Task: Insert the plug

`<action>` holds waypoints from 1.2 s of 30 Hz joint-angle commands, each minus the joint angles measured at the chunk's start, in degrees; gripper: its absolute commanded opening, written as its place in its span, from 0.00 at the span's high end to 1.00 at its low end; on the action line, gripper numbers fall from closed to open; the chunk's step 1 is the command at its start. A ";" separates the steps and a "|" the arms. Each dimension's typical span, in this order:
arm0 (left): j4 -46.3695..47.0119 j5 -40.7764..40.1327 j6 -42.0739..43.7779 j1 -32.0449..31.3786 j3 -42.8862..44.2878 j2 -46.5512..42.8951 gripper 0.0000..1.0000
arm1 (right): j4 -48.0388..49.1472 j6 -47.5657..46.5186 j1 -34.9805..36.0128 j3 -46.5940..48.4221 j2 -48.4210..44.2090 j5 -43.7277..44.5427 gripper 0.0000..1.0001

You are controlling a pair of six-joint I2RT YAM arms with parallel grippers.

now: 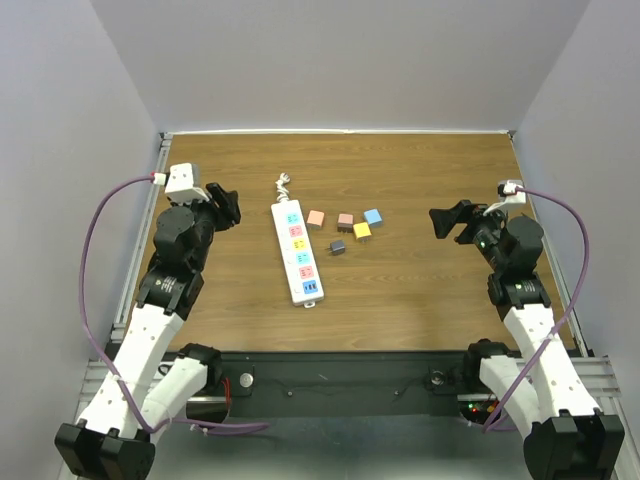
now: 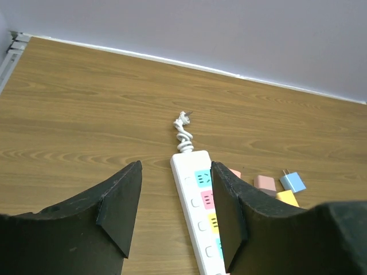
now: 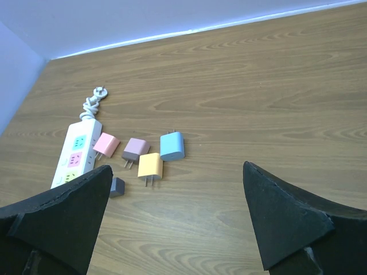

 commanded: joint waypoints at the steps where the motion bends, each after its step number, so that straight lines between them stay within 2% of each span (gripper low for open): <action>1: 6.20 2.90 1.41 -2.30 -0.78 0.26 0.42 | 0.94 -0.53 0.37 1.48 -0.66 -0.08 0.00; 2: 7.34 3.96 2.11 -3.96 -1.22 0.52 0.46 | 0.94 -0.53 0.37 1.57 -0.49 -0.25 0.00; 4: 12.07 9.03 3.34 -5.90 -2.71 2.45 0.46 | 0.85 -0.53 0.37 1.92 0.13 -0.69 0.00; 6: 15.16 9.77 5.17 -10.28 -3.33 4.47 0.46 | 0.85 -0.70 0.37 2.09 0.74 -1.92 0.00; 8: 18.77 15.53 9.56 -13.63 -3.16 9.03 0.41 | 0.76 -0.71 0.37 2.44 1.45 -3.76 0.00; 10: 20.09 16.09 13.69 -19.76 -1.50 15.25 0.40 | 0.76 -0.71 0.37 2.62 2.32 -4.91 0.00; 14: 22.19 19.95 18.37 -24.98 1.50 26.00 0.40 | 0.59 -0.88 0.28 2.97 3.47 -7.37 0.00; 20: 25.37 25.23 22.14 -26.92 2.47 36.29 0.40 | 0.32 -1.32 0.37 3.24 4.35 -9.48 0.00; 26: 25.28 26.38 24.70 -26.83 3.43 43.94 0.42 | 0.41 -1.59 0.37 2.97 4.70 -10.54 0.00; 28: 24.85 25.86 25.40 -26.92 4.48 46.57 0.47 | 0.32 -1.67 0.37 3.24 5.31 -10.98 0.00; 36: 24.76 23.57 28.04 -26.57 5.72 51.06 0.47 | 0.32 -1.94 0.37 3.85 5.40 -12.73 0.00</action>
